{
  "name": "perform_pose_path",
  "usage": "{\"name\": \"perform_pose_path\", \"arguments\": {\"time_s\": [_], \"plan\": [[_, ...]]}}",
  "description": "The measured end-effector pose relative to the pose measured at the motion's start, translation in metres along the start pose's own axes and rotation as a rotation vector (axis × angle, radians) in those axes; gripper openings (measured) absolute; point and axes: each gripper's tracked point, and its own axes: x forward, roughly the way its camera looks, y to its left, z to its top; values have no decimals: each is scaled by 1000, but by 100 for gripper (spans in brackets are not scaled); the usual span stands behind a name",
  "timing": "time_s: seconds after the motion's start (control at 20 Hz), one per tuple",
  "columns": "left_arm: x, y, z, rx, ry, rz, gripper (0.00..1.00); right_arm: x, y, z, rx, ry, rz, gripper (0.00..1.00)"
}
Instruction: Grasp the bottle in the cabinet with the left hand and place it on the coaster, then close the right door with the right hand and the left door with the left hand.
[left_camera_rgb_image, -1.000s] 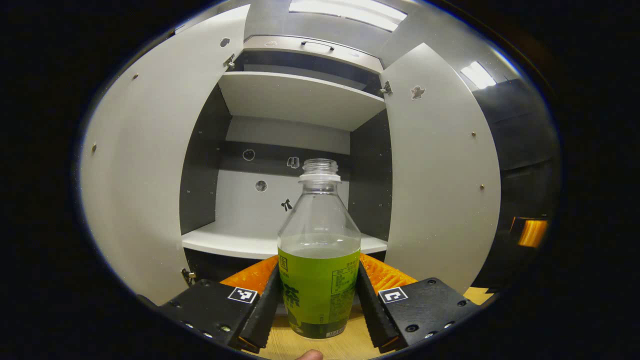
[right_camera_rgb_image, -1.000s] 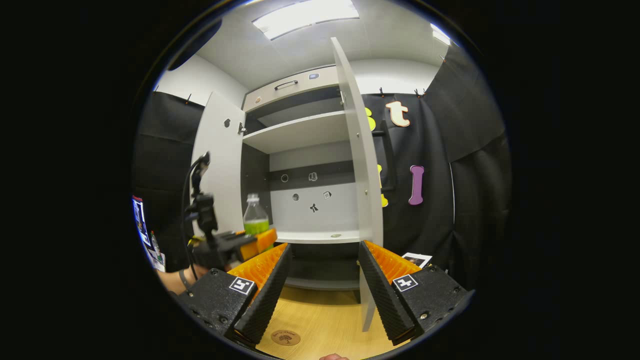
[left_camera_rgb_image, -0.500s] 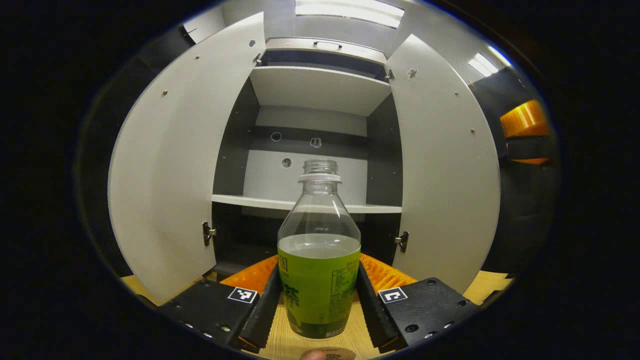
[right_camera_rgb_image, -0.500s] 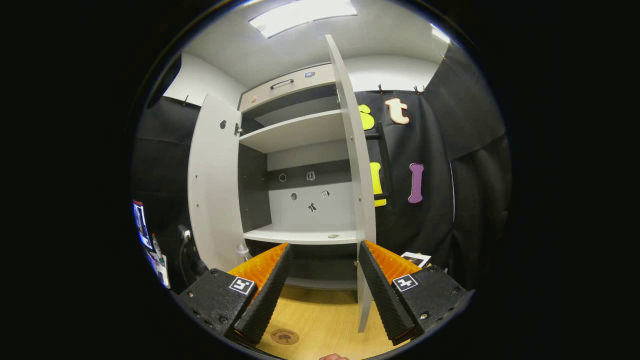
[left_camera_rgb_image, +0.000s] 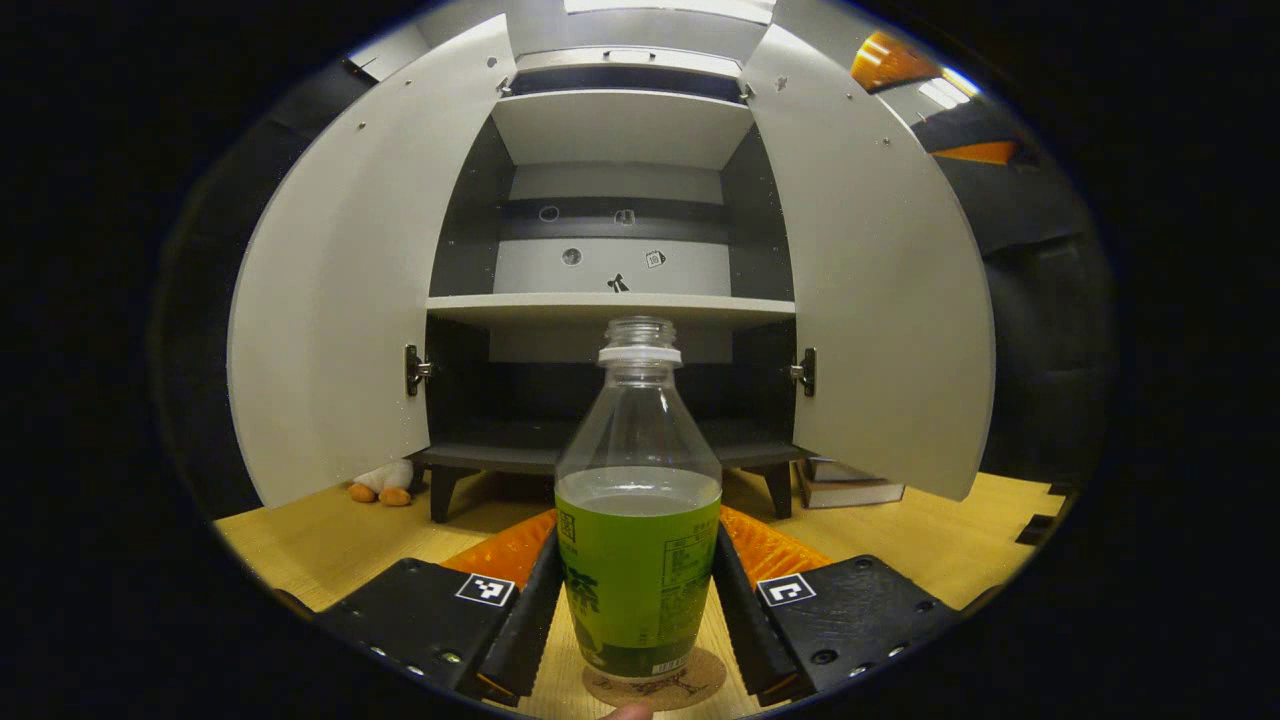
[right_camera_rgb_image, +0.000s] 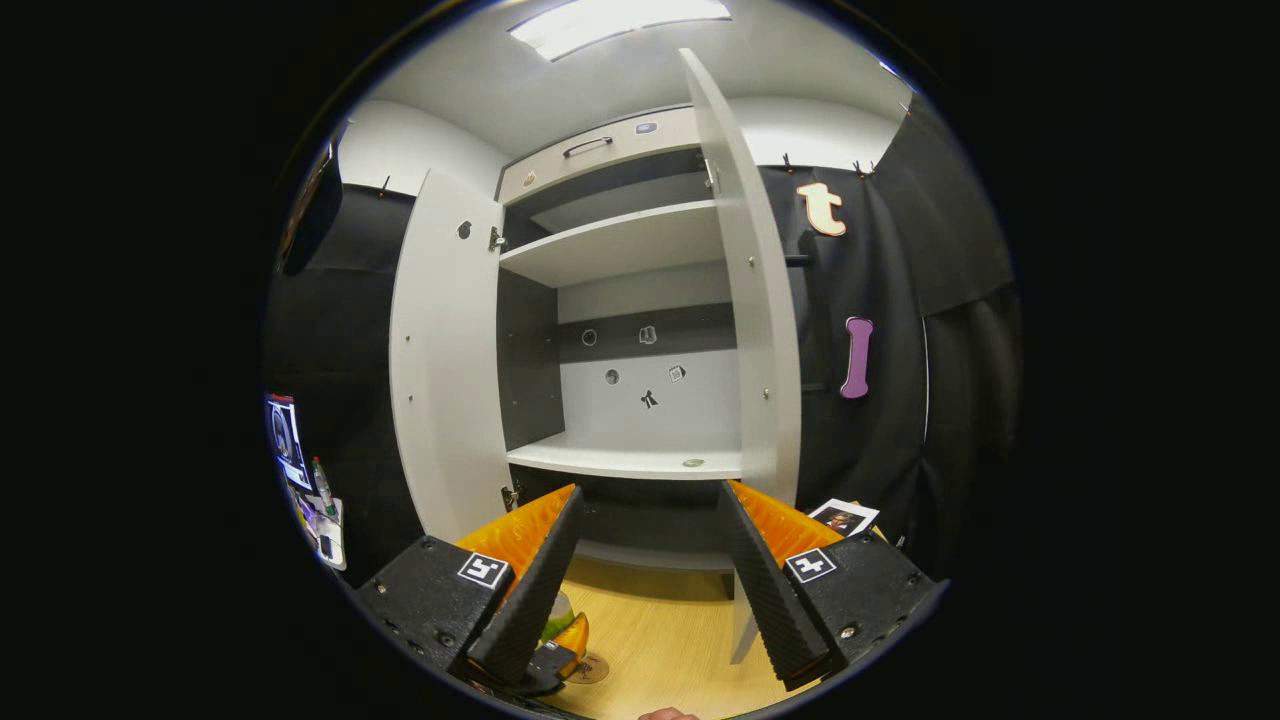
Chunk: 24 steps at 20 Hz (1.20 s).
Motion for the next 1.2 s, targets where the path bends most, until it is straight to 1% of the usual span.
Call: {"name": "perform_pose_path", "arguments": {"time_s": [0.25,0.45,0.5,0.55,0.7,0.9,1.05,1.2], "plan": [[-2,-5,-11,-31,-17,-10,73,8,9,-3,-16,23,24,83],[-7,-4,-29,-34,11,-8,73,10,14,-6,-17,34,33,83],[-7,-3,-25,-34,-11,-12,77,11,15,-6,-18,33,35,83],[-7,-3,-27,-32,-7,-14,73,10,15,-7,-21,36,36,83],[-10,-4,-26,-27,-19,-13,73,10,19,-10,-18,44,45,83],[-8,-2,-32,-37,21,-10,77,8,21,-11,-16,42,53,83],[-8,-3,-32,-44,32,-12,77,3,21,-13,-13,45,52,83],[-11,-1,-25,-57,29,-12,93,2,19,-14,-8,46,45,83]]}}
